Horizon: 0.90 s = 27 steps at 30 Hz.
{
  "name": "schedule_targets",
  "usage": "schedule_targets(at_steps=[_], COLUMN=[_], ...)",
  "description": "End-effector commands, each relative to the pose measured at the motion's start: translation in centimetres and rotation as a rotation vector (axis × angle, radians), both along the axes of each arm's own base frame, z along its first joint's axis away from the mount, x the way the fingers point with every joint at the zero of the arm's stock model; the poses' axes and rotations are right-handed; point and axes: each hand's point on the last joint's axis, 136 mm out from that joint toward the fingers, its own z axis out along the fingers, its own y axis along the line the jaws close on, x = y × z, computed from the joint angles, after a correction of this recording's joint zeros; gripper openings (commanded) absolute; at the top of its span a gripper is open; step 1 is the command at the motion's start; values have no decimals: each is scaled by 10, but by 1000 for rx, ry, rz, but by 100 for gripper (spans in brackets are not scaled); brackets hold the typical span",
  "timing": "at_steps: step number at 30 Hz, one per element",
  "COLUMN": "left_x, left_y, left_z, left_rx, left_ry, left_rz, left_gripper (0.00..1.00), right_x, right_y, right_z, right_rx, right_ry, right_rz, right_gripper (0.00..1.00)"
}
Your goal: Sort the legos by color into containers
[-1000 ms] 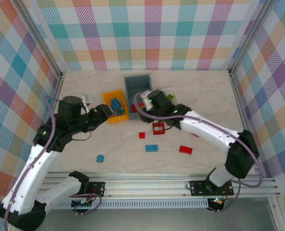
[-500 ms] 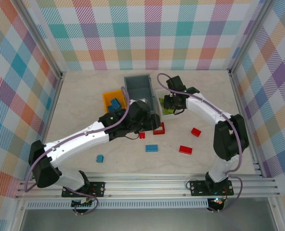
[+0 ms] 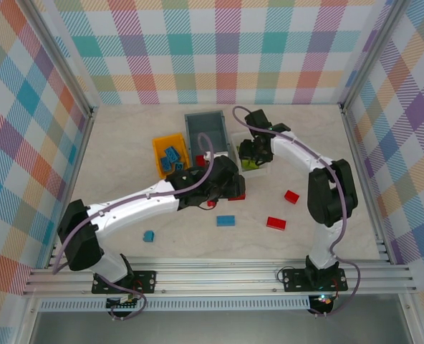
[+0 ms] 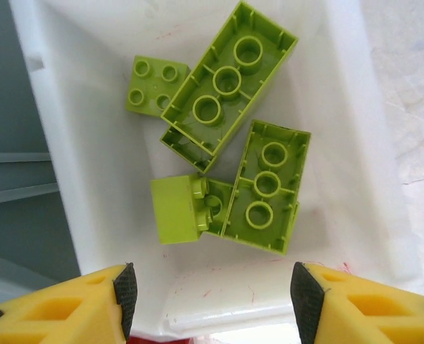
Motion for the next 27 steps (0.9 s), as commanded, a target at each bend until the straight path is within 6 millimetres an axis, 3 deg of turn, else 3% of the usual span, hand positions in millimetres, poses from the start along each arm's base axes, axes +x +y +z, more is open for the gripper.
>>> schedule_targets(at_steps=[1, 7, 13, 18, 23, 27], left_x=[3, 9, 10, 5, -9, -30], left_y=[-27, -63, -71, -59, -25, -4], left_z=[8, -6, -10, -14, -39, -68], left_rx=[-15, -7, -7, 33, 184, 306], left_ry=[-29, -16, -20, 4, 71, 100], left_rz=[-78, -115, -97, -79, -27, -115], left_gripper=[62, 62, 61, 61, 63, 68], right_x=[-8, -36, -62, -80, -105, -135], right_y=[-15, -44, -63, -68, -59, -43], right_z=[65, 117, 150, 162, 163, 158], right_rx=[9, 27, 53, 84, 156, 258], right_ry=[-133, -243, -315, -335, -282, -221], right_rz=[-12, -47, -69, -72, -14, 91], right_gripper=[61, 62, 63, 63, 68, 76])
